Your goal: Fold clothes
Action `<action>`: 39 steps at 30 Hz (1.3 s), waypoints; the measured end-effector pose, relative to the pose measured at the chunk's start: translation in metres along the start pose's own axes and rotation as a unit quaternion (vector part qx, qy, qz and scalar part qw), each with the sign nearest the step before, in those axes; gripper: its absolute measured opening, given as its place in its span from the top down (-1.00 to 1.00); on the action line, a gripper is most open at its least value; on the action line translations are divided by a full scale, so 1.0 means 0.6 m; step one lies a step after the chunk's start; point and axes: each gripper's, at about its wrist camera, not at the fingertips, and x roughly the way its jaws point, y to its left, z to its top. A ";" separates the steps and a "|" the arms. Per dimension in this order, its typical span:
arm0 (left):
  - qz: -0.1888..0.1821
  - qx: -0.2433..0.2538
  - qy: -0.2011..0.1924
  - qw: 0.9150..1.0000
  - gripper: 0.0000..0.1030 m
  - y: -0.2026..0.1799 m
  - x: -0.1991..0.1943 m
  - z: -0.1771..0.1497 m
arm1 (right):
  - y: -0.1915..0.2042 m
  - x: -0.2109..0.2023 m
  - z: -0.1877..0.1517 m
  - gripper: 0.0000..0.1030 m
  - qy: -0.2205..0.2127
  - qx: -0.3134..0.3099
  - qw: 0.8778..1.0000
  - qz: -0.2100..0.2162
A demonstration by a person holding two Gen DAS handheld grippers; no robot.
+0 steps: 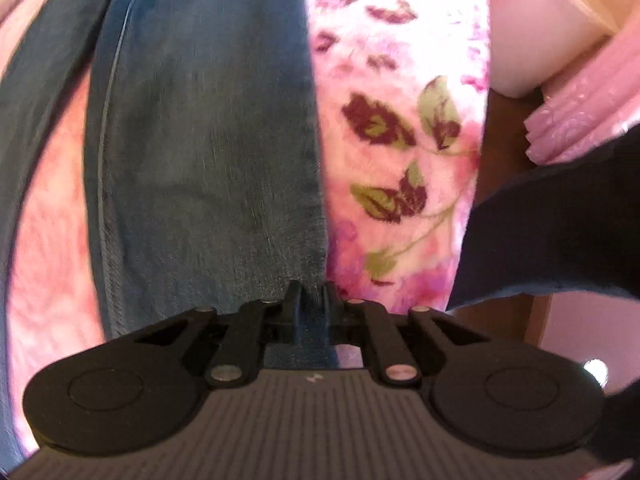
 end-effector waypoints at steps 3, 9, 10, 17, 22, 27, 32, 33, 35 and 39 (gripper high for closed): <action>-0.008 -0.020 -0.006 1.000 0.69 -0.006 -0.008 -0.011 | 0.006 0.021 -0.013 0.01 0.023 -0.003 1.000 -0.019; -0.001 -0.133 -0.068 0.989 0.49 0.023 -0.066 -0.024 | 0.124 -0.070 -0.081 -0.03 -0.078 -0.123 0.989 -0.010; 0.011 -0.154 -0.075 0.985 0.45 0.031 -0.076 -0.030 | 0.153 -0.062 -0.091 -0.02 -0.068 -0.144 0.987 0.018; 0.103 -0.313 -0.039 0.943 0.11 0.086 -0.121 -0.155 | 0.327 0.046 -0.150 -0.07 0.037 -0.239 0.963 0.118; 0.133 -0.367 0.017 0.920 0.10 0.082 -0.129 -0.260 | 0.381 0.070 -0.214 -0.25 0.097 -0.310 0.942 0.089; 0.153 -0.390 -0.014 0.908 -0.30 0.086 -0.178 -0.316 | 0.382 -0.028 -0.280 -0.58 0.132 -0.301 0.942 0.075; 0.145 -0.345 -0.050 0.926 -0.50 0.114 -0.205 -0.366 | 0.400 -0.176 -0.346 -0.71 0.104 -0.256 0.961 0.024; 0.139 -0.329 -0.057 0.932 -0.50 0.121 -0.209 -0.375 | 0.405 -0.205 -0.357 -0.71 0.096 -0.244 0.965 0.015; 0.133 -0.294 -0.075 0.944 -0.50 0.135 -0.226 -0.391 | 0.423 -0.262 -0.384 -0.71 0.074 -0.223 0.972 -0.013; 0.149 -0.228 -0.123 0.954 -0.68 0.157 -0.323 -0.406 | 0.472 -0.395 -0.463 -0.71 0.022 -0.187 0.979 -0.074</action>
